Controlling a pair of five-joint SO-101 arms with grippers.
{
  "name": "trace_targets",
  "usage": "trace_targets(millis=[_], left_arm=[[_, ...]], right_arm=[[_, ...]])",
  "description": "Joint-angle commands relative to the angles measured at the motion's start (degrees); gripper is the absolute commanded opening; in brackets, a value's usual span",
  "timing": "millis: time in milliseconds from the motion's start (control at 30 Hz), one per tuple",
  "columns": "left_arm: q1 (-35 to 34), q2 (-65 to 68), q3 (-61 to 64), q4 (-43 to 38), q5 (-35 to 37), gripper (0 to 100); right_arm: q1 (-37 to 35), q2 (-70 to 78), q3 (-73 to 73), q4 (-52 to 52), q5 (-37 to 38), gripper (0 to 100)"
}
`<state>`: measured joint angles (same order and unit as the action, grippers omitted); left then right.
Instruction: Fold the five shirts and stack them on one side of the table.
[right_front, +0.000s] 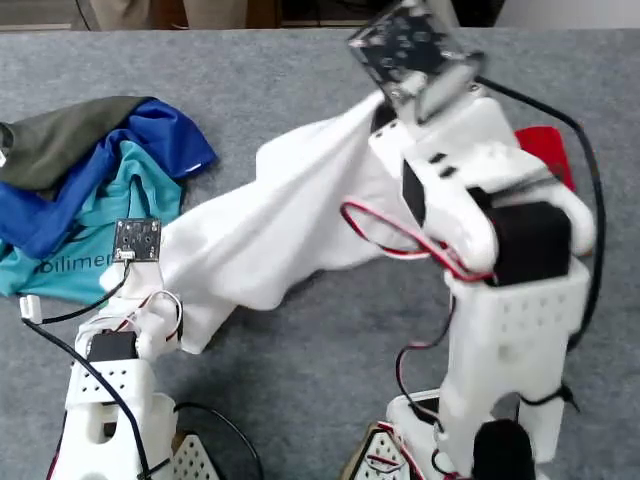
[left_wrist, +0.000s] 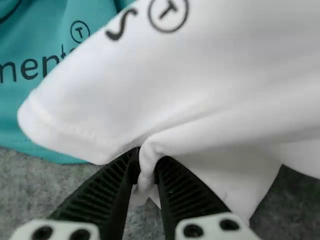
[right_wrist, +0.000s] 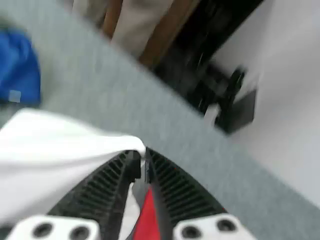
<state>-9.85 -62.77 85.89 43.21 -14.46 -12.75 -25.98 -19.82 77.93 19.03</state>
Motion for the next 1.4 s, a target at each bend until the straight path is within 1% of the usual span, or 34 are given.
trace_targets(millis=[0,67,200,267,333,400,500,600,667,733,867,1033,1133,1200,1267,1367], left_arm=[[-0.53,-0.48,-0.18,-0.70,0.44,2],[-0.53,-0.48,-0.18,-0.70,0.44,2],[-0.53,-0.48,-0.18,-0.53,0.44,2],[-0.53,-0.48,-0.09,-0.53,0.44,2],[-0.53,-0.48,-0.09,-0.53,0.44,2],[-1.14,-0.48,-0.26,0.35,0.44,2],[-2.64,-0.48,-0.53,0.79,0.44,2],[-2.64,-0.48,-0.53,0.70,0.44,2],[-2.46,-0.48,-0.53,0.70,0.44,2],[-2.46,-0.48,-0.62,0.79,0.44,2],[-2.46,-0.57,-0.62,0.70,0.53,2],[-2.99,-0.57,-0.70,0.44,2.99,2],[-2.99,-0.57,-0.70,0.44,2.99,2],[-2.99,-0.57,-0.70,0.44,2.99,2],[-2.99,-0.57,-0.70,0.44,2.99,2],[-2.99,-0.57,-0.53,-0.88,2.90,2]], right_arm=[[0.84,-2.51,-5.05,-7.03,-3.96,0.2],[0.75,-2.33,-4.18,-10.55,-4.48,0.2],[0.75,1.54,2.15,-18.29,-4.31,0.2],[1.19,4.62,5.14,-18.90,-4.31,0.5],[2.86,6.55,6.20,-15.30,-4.13,0.5],[3.74,6.73,6.46,-8.79,-1.49,3.0],[4.35,6.73,6.73,4.31,7.82,8.6],[4.09,7.16,8.66,16.00,18.29,14.0],[3.38,6.64,12.62,18.99,23.47,18.5],[2.95,6.64,17.36,19.78,25.49,23.9],[-0.48,6.99,28.35,12.22,25.23,33.0],[-9.71,7.78,37.76,-5.36,16.97,33.5],[-13.76,13.23,39.87,-15.21,12.40,33.5],[-13.93,19.65,39.43,-20.66,10.20,32.9],[-12.44,27.21,36.88,-24.88,9.14,30.5],[-9.19,38.90,28.62,-25.93,6.51,24.5]])
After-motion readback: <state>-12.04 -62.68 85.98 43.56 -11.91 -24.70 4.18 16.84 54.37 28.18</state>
